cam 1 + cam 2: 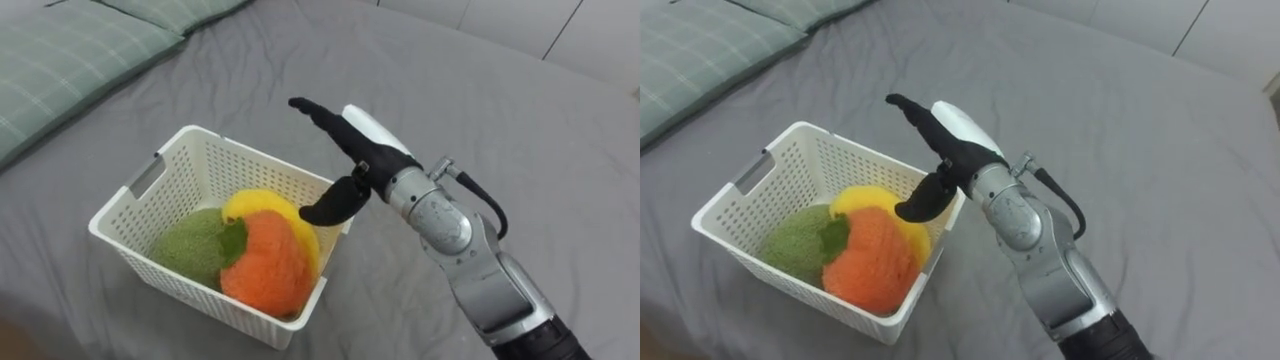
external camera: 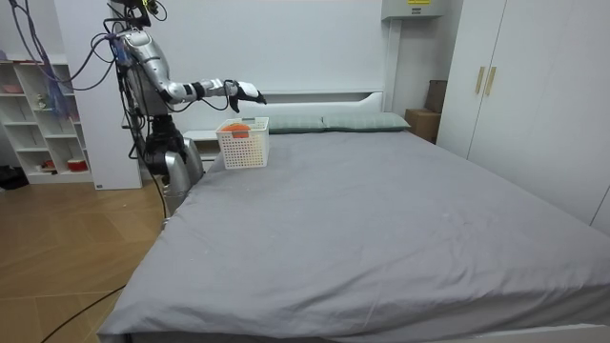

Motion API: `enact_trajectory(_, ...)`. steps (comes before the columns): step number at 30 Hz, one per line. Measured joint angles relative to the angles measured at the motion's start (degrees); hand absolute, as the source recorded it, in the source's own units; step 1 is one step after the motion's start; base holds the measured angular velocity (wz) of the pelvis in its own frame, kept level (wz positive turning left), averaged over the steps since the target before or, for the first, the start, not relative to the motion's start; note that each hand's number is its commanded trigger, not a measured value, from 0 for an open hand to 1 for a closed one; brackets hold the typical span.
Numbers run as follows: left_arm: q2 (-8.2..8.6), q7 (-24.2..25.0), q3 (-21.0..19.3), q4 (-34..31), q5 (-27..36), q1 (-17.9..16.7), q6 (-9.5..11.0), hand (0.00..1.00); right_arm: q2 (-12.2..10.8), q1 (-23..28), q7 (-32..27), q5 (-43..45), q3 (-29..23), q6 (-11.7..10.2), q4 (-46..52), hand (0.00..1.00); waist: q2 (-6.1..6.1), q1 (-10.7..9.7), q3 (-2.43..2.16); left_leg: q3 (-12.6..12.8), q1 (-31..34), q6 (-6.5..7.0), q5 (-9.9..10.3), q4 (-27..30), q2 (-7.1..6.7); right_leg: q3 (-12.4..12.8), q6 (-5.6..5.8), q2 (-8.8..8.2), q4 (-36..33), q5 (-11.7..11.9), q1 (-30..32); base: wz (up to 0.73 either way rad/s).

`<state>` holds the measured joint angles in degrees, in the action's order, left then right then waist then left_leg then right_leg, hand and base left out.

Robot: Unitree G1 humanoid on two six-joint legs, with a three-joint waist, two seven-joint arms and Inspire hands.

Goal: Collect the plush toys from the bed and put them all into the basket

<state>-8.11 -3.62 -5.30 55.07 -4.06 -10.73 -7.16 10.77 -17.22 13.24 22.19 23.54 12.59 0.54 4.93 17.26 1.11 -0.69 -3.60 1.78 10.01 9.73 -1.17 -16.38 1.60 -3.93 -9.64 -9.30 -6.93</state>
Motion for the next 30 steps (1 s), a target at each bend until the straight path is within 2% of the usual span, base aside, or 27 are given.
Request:
enact_trajectory(4, -0.05, 0.0, -0.13, 0.05, -0.52, -0.1, 0.0, 0.0, 0.37, 0.12, -0.21, -1.94, -1.83, -0.09, 0.01, 0.0, -0.13, -1.21, -0.08, -0.03, 0.08, 0.0, 0.0, 0.0, -0.01, 0.0, 0.04, 0.0, 0.02, 0.03, 0.1, -0.01)
enact_trajectory(6, 0.09, 0.0, -0.22, 0.05, -0.55, -0.1, 0.09, 0.0, 0.66, 0.28, -1.22, -3.36, -3.42, -0.5, 0.01, 0.0, -0.18, -1.2, -0.36, 0.62, -0.11, 0.0, 0.0, -0.2, 0.12, 0.62, 0.04, 0.06, -0.04, 0.03, 0.35, -0.12)
enact_trajectory(10, 0.15, 0.0, -0.34, 0.04, -0.41, -0.26, 0.18, 0.0, 1.92, 1.87, -4.83, -8.96, -9.21, -3.07, 0.0, 0.0, -0.47, -1.9, -0.34, 1.87, -0.68, 0.04, -0.03, -0.16, 0.31, 1.74, 0.05, 0.17, -0.07, 0.06, 0.62, -0.15)
enact_trajectory(11, 0.12, 0.0, -0.31, 0.04, -0.46, -0.56, 0.19, 0.0, 2.34, 2.24, -6.19, -11.69, -10.66, -3.19, -0.23, 0.0, -0.15, -3.04, -0.56, 1.88, -0.7, 0.05, -0.01, -0.15, 0.32, 1.78, 0.07, 0.16, -0.07, 0.08, 0.62, 0.0)
enact_trajectory(12, 0.1, 0.0, -0.32, 0.04, -0.5, -0.7, 0.19, 0.0, 2.54, 2.46, -6.65, -13.23, -11.43, -3.22, -0.27, 0.0, -0.25, -3.58, -0.5, 1.91, -0.71, 0.05, -0.01, -0.15, 0.32, 1.8, 0.07, 0.16, -0.07, 0.08, 0.62, -0.04)
enact_trajectory(13, 0.01, 0.0, -0.32, 0.04, -0.48, -0.93, 0.2, 0.0, 2.75, 3.28, -7.89, -15.94, -13.03, -3.53, -0.26, 0.0, -0.42, -4.57, -0.41, 2.17, -0.95, 0.05, -0.01, -0.23, 0.35, 2.08, 0.07, 0.16, -0.1, 0.09, 0.61, -0.1)
enact_trajectory(17, 0.2, -0.01, -0.96, 0.13, -0.09, -1.7, 1.63, 0.0, 3.08, 7.01, -12.35, -22.41, -18.98, -5.77, -0.32, 0.0, -1.09, -7.74, -0.89, 3.67, -1.35, 0.05, 0.0, -0.63, 0.55, 3.38, 0.06, 0.34, -0.14, 0.11, 0.98, -0.16)
enact_trajectory(18, 0.27, -0.01, -1.2, 0.12, -0.01, -1.81, 1.79, 0.0, 3.15, 7.53, -13.08, -23.38, -19.85, -5.96, -0.43, 0.0, -1.25, -7.99, -0.91, 3.99, -1.61, 0.04, 0.0, -0.8, 0.62, 3.81, 0.03, 0.41, -0.14, 0.13, 1.04, -0.3)
enact_trajectory(20, 0.33, -0.01, -1.62, 0.11, 0.07, -2.69, 2.47, 0.0, 3.24, 9.23, -15.79, -27.5, -23.47, -7.14, -1.7, 0.0, -1.74, -9.92, -1.07, 5.22, -2.27, 0.04, 0.04, -1.31, 0.83, 4.99, 0.01, 0.62, -0.18, 0.23, 1.08, -0.28)
enact_trajectory(21, 0.34, -0.01, -2.09, 0.23, 0.08, -2.91, 2.46, 0.0, 3.37, 10.1, -17.38, -29.58, -25.49, -7.55, -2.47, 0.0, -1.91, -11.01, -1.04, 5.44, -2.58, 0.04, 0.05, -1.49, 0.85, 5.24, 0.01, 0.64, -0.27, 0.23, 1.05, -0.15)
enact_trajectory(24, 0.47, -0.01, -3.58, 1.08, 0.06, -3.73, 2.52, 0.0, 4.13, 12.19, -20.79, -31.39, -29.04, -7.71, -2.72, 0.0, -2.22, -11.91, -0.97, 6.59, -2.99, 0.01, 0.07, -2.04, 1.05, 6.39, -0.03, 0.9, -0.45, 0.25, 1.32, -0.22)
enact_trajectory(27, 0.44, -0.01, -4.78, 1.09, 0.03, -4.62, 2.56, 0.0, 4.32, 12.73, -25.03, -31.94, -32.92, -8.45, -4.5, 0.0, -2.41, -14.01, -0.95, 8.59, -2.98, -0.18, 0.27, -2.06, 1.58, 7.42, -0.27, 1.26, -0.89, 0.42, 2.31, -0.28)
enact_trajectory(30, 0.43, -0.01, -5.45, 2.15, 0.02, -5.43, 2.51, 0.0, 4.6, 15.51, -28.04, -33.91, -34.99, -10.34, -4.53, 0.0, -2.9, -15.65, -1.05, 9.97, -3.12, -0.34, 0.42, -2.09, 1.98, 8.5, -0.44, 1.67, -0.98, 0.53, 2.79, -0.19)
